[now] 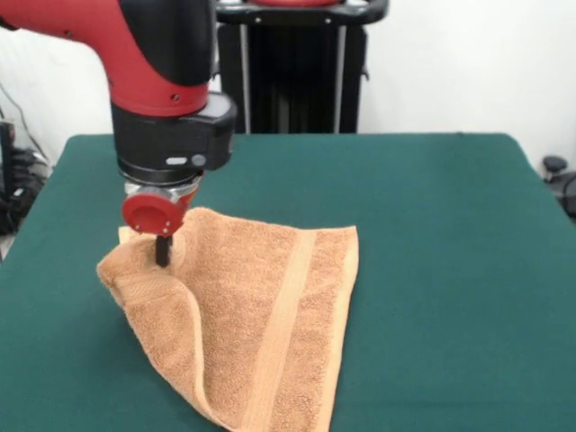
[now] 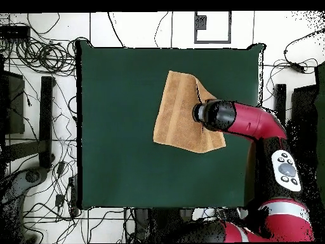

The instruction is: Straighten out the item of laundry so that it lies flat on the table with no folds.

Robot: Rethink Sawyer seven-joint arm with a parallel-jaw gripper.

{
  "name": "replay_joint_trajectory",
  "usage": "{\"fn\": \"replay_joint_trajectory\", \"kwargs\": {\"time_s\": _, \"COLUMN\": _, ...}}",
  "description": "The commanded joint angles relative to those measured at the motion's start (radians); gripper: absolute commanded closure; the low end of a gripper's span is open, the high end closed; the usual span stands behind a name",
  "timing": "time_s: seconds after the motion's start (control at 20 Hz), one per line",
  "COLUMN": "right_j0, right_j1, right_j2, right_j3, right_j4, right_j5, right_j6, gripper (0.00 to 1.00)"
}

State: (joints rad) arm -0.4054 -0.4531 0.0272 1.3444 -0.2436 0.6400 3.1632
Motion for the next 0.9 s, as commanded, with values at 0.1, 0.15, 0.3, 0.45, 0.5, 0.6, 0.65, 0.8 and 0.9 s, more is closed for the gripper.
{"fn": "replay_joint_trajectory", "kwargs": {"time_s": 0.1, "right_j0": -0.04, "right_j1": 0.102, "right_j2": 0.147, "right_j3": 0.075, "right_j4": -0.088, "right_j5": -0.078, "right_j6": -0.273, "gripper": 1.0}}
{"fn": "replay_joint_trajectory", "kwargs": {"time_s": 0.15, "right_j0": -0.045, "right_j1": 0.102, "right_j2": 0.152, "right_j3": 0.077, "right_j4": -0.094, "right_j5": -0.08, "right_j6": -0.27, "gripper": 1.0}}
{"fn": "replay_joint_trajectory", "kwargs": {"time_s": 0.3, "right_j0": -0.054, "right_j1": 0.102, "right_j2": 0.162, "right_j3": 0.088, "right_j4": -0.105, "right_j5": -0.099, "right_j6": -0.254, "gripper": 1.0}}
{"fn": "replay_joint_trajectory", "kwargs": {"time_s": 0.45, "right_j0": -0.062, "right_j1": 0.109, "right_j2": 0.171, "right_j3": 0.088, "right_j4": -0.13, "right_j5": -0.119, "right_j6": -0.244, "gripper": 1.0}}
{"fn": "replay_joint_trajectory", "kwargs": {"time_s": 0.5, "right_j0": -0.068, "right_j1": 0.11, "right_j2": 0.176, "right_j3": 0.088, "right_j4": -0.136, "right_j5": -0.122, "right_j6": -0.247, "gripper": 1.0}}
{"fn": "replay_joint_trajectory", "kwargs": {"time_s": 0.6, "right_j0": -0.078, "right_j1": 0.114, "right_j2": 0.186, "right_j3": 0.086, "right_j4": -0.149, "right_j5": -0.13, "right_j6": -0.254, "gripper": 1.0}}
{"fn": "replay_joint_trajectory", "kwargs": {"time_s": 0.65, "right_j0": -0.083, "right_j1": 0.116, "right_j2": 0.191, "right_j3": 0.085, "right_j4": -0.154, "right_j5": -0.133, "right_j6": -0.254, "gripper": 1.0}}
{"fn": "replay_joint_trajectory", "kwargs": {"time_s": 0.8, "right_j0": -0.091, "right_j1": 0.122, "right_j2": 0.203, "right_j3": 0.08, "right_j4": -0.171, "right_j5": -0.14, "right_j6": -0.253, "gripper": 1.0}}
{"fn": "replay_joint_trajectory", "kwargs": {"time_s": 0.9, "right_j0": -0.093, "right_j1": 0.125, "right_j2": 0.207, "right_j3": 0.076, "right_j4": -0.18, "right_j5": -0.143, "right_j6": -0.253, "gripper": 1.0}}
